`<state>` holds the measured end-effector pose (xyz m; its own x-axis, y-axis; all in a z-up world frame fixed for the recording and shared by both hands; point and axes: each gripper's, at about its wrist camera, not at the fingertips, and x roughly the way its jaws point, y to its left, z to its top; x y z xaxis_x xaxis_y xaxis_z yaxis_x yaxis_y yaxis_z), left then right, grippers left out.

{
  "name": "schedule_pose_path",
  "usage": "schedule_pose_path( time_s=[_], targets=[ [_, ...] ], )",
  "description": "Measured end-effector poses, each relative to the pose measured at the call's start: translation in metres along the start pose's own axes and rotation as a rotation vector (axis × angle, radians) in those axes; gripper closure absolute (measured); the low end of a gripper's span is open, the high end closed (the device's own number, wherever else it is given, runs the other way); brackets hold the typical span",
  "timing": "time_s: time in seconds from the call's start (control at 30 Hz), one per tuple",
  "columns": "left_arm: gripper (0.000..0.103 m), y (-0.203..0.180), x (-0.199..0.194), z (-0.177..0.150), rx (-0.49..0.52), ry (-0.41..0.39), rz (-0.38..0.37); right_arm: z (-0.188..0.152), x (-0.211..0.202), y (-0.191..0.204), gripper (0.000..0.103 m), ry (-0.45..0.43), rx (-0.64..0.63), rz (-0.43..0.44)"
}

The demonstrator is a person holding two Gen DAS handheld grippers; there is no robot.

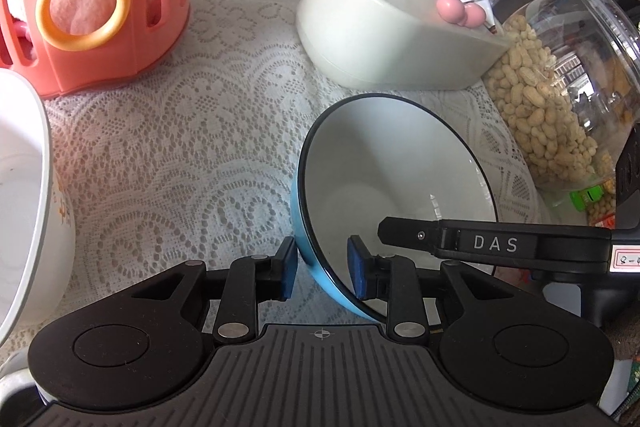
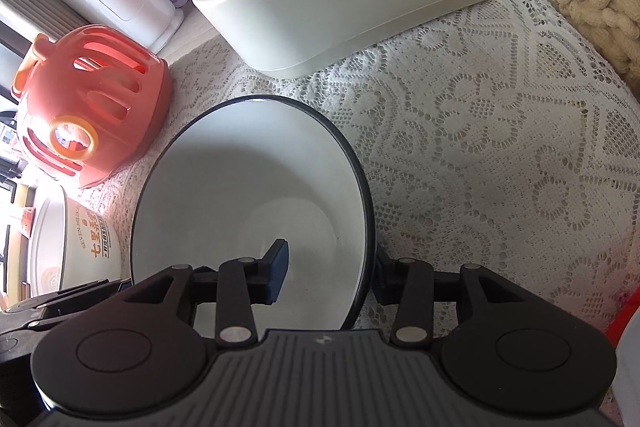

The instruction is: Organize plates and bowls

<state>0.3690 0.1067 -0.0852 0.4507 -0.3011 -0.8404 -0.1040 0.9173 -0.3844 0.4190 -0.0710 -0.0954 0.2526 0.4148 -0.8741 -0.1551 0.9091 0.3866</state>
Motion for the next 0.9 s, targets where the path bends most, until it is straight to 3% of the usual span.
schedule_pose_path(
  time_s=[0.2, 0.43, 0.6, 0.73, 0.9],
  targets=[
    [0.072, 0.017, 0.017, 0.003, -0.095, 0.038, -0.096, 0.001, 0.0, 0.003, 0.06, 0.003, -0.001, -0.017],
    [0.07, 0.009, 0.004, 0.005, -0.062, -0.005, -0.085, -0.002, -0.013, 0.018, 0.062, -0.035, -0.051, -0.055],
    [0.068, -0.008, -0.028, 0.004, -0.013, -0.056, -0.095, -0.006, -0.039, 0.028, 0.062, -0.109, -0.099, -0.073],
    [0.065, -0.03, -0.07, -0.006, 0.047, -0.097, -0.117, -0.021, -0.079, 0.026, 0.062, -0.165, -0.106, -0.029],
    [0.064, -0.041, -0.091, -0.045, 0.093, -0.062, -0.176, -0.061, -0.125, 0.02, 0.062, -0.166, -0.11, 0.009]
  ],
)
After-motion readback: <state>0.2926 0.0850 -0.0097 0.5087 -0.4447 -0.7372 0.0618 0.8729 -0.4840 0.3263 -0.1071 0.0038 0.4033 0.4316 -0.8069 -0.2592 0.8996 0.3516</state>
